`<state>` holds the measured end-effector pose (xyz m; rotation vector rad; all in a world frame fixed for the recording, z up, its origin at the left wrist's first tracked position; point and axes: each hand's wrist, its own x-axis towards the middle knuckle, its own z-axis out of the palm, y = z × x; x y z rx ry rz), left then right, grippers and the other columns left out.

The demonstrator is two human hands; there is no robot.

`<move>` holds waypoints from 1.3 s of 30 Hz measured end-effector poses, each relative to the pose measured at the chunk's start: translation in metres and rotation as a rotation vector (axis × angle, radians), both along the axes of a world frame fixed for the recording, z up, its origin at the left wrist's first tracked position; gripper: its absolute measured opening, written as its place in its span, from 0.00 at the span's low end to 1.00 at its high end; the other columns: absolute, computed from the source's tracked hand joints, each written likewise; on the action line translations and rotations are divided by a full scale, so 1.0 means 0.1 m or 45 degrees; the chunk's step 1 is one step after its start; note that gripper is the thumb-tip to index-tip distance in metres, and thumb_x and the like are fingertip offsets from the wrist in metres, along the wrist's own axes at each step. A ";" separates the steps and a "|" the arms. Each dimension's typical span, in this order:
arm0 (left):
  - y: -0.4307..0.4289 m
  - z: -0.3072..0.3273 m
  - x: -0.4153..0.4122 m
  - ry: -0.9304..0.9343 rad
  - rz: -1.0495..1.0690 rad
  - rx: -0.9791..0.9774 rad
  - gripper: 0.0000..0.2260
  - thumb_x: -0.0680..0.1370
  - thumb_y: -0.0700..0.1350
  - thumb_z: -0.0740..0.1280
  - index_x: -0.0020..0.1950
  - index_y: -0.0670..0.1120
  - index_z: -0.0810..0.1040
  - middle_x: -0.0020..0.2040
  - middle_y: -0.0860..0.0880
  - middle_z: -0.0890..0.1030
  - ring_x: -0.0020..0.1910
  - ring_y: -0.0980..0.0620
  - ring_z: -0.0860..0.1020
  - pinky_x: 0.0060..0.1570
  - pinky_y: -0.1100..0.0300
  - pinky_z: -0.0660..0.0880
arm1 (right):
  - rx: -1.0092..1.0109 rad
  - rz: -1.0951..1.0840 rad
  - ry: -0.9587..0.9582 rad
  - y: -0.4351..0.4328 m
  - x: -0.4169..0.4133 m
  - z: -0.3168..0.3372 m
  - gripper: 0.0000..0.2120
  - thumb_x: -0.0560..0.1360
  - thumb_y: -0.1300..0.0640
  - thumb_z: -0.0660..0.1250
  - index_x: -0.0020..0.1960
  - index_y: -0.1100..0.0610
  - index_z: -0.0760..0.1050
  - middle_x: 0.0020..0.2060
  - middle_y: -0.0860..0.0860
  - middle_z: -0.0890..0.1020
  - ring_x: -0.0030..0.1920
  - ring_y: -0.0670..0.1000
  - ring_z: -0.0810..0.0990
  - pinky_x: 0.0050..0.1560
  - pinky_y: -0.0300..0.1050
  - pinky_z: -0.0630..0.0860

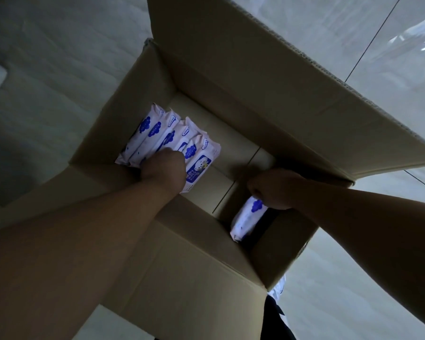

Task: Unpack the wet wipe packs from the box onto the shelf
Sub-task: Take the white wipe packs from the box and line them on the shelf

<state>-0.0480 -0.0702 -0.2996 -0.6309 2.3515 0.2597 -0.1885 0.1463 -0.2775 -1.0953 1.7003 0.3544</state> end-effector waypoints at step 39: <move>-0.45 5.30 -0.50 0.275 0.176 0.847 0.09 0.84 0.48 0.61 0.44 0.50 0.66 0.47 0.54 0.80 0.46 0.54 0.79 0.36 0.58 0.74 | -0.304 -0.879 -0.246 -0.38 -0.82 5.22 0.11 0.79 0.54 0.66 0.38 0.50 0.77 0.35 0.43 0.80 0.39 0.45 0.78 0.43 0.40 0.75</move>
